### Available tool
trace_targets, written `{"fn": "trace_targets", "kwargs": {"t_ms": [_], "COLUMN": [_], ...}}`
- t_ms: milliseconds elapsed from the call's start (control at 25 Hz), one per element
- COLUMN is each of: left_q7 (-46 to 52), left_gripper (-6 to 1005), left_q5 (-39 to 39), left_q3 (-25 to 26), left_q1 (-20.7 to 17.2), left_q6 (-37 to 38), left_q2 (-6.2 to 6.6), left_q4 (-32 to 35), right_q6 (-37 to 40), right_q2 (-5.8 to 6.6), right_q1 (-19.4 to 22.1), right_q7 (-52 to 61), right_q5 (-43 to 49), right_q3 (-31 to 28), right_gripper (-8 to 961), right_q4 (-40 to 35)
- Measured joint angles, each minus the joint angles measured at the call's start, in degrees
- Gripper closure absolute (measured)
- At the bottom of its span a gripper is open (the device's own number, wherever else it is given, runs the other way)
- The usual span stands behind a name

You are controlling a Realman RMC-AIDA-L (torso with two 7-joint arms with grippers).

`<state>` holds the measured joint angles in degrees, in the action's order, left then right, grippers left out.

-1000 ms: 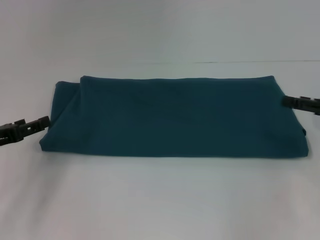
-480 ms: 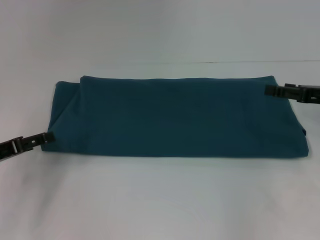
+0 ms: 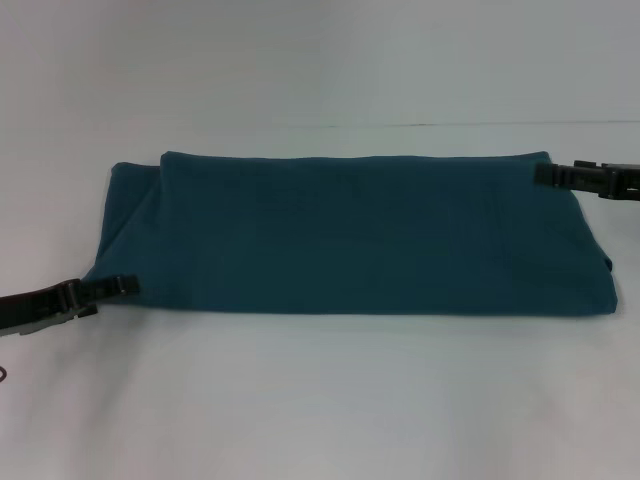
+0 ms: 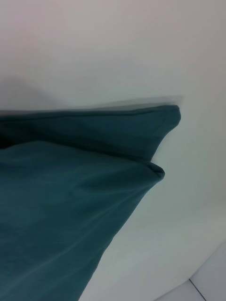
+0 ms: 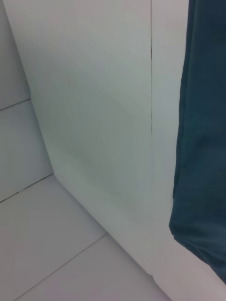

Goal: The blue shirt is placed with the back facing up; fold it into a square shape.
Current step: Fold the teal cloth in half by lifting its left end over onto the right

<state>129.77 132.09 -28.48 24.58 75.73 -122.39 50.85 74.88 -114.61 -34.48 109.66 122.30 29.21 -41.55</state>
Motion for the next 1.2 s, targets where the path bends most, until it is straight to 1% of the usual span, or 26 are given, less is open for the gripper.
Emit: {"fn": "trace_targets", "kwargs": {"t_ms": [120, 400, 800, 960, 1200], "left_q7": [0.6, 2.0, 2.0, 2.1, 2.1], "left_gripper": [111, 122, 148, 158, 173], "left_q5": [0.6, 3.9, 4.4, 4.5, 4.6], "left_q3": [-0.1, -0.2, -0.2, -0.3, -1.4], "left_q1": [0.2, 1.6, 3.2, 3.9, 4.5], "left_q6": [-0.4, -3.3, -5.2, -5.9, -7.4], "left_q2": [0.17, 0.43, 0.64, 0.98, 1.12], "left_q4": [-0.2, -1.9, -2.8, -3.5, -4.3], "right_q6": [0.2, 0.2, 0.4, 0.4, 0.4], "right_q2": [0.24, 0.28, 0.28, 0.27, 0.28], "right_q1": [0.1, 0.4, 0.5, 0.5, 0.6], "right_q7": [0.0, 0.0, 0.6, 0.6, 0.7], "right_q5": [0.0, 0.0, 0.0, 0.0, 0.0], "right_q3": [-0.2, -0.4, -0.4, -0.4, -0.5], "right_gripper": [37, 38, 38, 37, 37], "right_q4": [0.0, 0.0, 0.0, 0.0, 0.0]}}
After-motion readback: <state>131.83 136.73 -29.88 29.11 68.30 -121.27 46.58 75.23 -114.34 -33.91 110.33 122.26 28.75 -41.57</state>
